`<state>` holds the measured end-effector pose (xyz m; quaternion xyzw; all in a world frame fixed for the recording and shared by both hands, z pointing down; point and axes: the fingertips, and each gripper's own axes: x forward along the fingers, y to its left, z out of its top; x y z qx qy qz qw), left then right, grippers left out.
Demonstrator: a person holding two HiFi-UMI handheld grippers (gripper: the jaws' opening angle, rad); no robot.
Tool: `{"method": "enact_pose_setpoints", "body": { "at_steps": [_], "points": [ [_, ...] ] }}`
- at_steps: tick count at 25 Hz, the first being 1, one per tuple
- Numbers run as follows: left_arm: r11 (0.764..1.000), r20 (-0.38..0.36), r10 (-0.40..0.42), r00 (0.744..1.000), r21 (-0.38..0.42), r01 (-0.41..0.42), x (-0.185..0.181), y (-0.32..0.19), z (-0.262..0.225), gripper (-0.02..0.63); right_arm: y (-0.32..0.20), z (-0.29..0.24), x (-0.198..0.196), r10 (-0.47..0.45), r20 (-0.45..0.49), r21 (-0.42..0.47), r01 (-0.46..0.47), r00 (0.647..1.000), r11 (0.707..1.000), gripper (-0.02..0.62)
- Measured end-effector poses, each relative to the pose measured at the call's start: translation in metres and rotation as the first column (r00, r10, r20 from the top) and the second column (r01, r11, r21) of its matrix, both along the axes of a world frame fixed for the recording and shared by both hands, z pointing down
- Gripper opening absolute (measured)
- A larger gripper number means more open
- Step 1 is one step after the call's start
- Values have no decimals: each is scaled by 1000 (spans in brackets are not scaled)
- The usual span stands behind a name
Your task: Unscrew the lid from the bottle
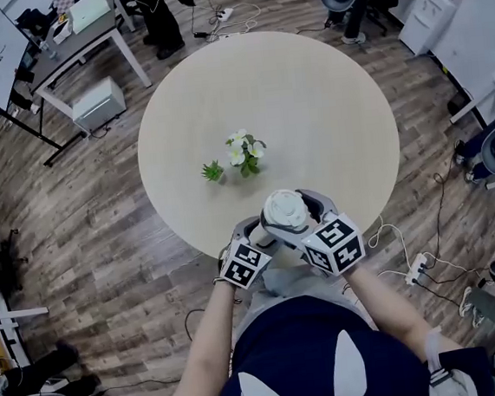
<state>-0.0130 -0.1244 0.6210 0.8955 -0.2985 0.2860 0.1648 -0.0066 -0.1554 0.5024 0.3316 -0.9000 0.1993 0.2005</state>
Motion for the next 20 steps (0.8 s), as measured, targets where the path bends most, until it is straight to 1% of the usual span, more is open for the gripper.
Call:
{"method": "enact_pose_setpoints", "body": {
  "at_steps": [8,15,20],
  "points": [
    [1000,-1,-3,1000,-2,3,1,1,-1,314,-2,-20,6,47,65,-8,-47,997,999,443],
    [1000,2,-7,1000,-2,7,0,0,-1,314,-6,-29,11,77,83,-8,-77,994,997,443],
    [1000,1,-14,1000,-7,14,1,0,-1,313,-7,-36,17,103,129,-41,-99,986,994,443]
  ]
}}
